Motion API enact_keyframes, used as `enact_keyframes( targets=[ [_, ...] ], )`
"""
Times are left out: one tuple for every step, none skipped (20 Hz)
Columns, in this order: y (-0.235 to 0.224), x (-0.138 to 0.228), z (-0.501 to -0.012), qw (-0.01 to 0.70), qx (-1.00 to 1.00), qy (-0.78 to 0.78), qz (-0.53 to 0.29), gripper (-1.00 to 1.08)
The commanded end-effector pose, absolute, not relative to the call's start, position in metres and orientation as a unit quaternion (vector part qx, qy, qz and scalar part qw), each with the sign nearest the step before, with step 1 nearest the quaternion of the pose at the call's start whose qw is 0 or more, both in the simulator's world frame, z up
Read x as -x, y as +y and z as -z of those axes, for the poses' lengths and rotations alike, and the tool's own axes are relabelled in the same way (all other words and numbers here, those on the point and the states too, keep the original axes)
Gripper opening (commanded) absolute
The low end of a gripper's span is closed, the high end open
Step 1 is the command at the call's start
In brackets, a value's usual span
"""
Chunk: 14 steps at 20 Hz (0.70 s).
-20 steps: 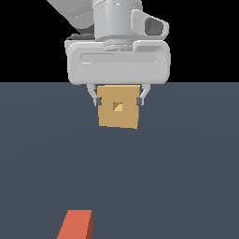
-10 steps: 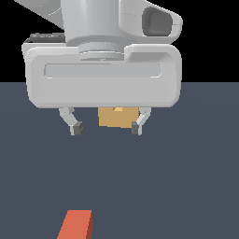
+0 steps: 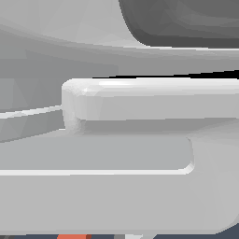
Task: Insert the peg into the horizontal hole in a box.
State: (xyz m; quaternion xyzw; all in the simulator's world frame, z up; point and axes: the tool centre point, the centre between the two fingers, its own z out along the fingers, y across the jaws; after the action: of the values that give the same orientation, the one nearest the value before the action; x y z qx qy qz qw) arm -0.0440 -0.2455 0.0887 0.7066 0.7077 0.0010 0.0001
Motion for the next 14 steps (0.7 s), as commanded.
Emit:
enact_keyframes(
  targets=[
    [-0.27,0.048,-0.081,0.0,-0.706,0.709,-0.001,1.0],
    [-0.279,0.049,-0.078,0.0,-0.706,0.709,-0.001,1.0],
    [-0.287,0.05,-0.076,0.0,-0.706,0.709,0.0,1.0],
    [-0.294,0.051,-0.074,0.0,-0.706,0.709,0.0,1.0],
    [-0.301,0.052,-0.072,0.0,-0.706,0.709,0.0,1.0],
    [-0.307,0.053,-0.07,0.0,-0.706,0.709,0.0,1.0],
    [-0.312,0.053,-0.069,0.0,-0.705,0.709,0.0,1.0],
    [-0.316,0.054,-0.067,0.0,-0.705,0.709,0.0,1.0],
    [-0.319,0.054,-0.066,0.0,-0.705,0.709,0.0,1.0],
    [-0.322,0.054,-0.066,0.0,-0.705,0.709,0.0,1.0],
    [-0.323,0.055,-0.065,0.0,-0.705,0.709,0.0,1.0],
    [-0.324,0.055,-0.065,0.0,-0.705,0.709,0.0,1.0],
    [-0.325,0.054,-0.065,0.0,-0.705,0.709,0.0,1.0],
    [-0.324,0.054,-0.065,0.0,-0.705,0.709,0.0,1.0]
  ],
)
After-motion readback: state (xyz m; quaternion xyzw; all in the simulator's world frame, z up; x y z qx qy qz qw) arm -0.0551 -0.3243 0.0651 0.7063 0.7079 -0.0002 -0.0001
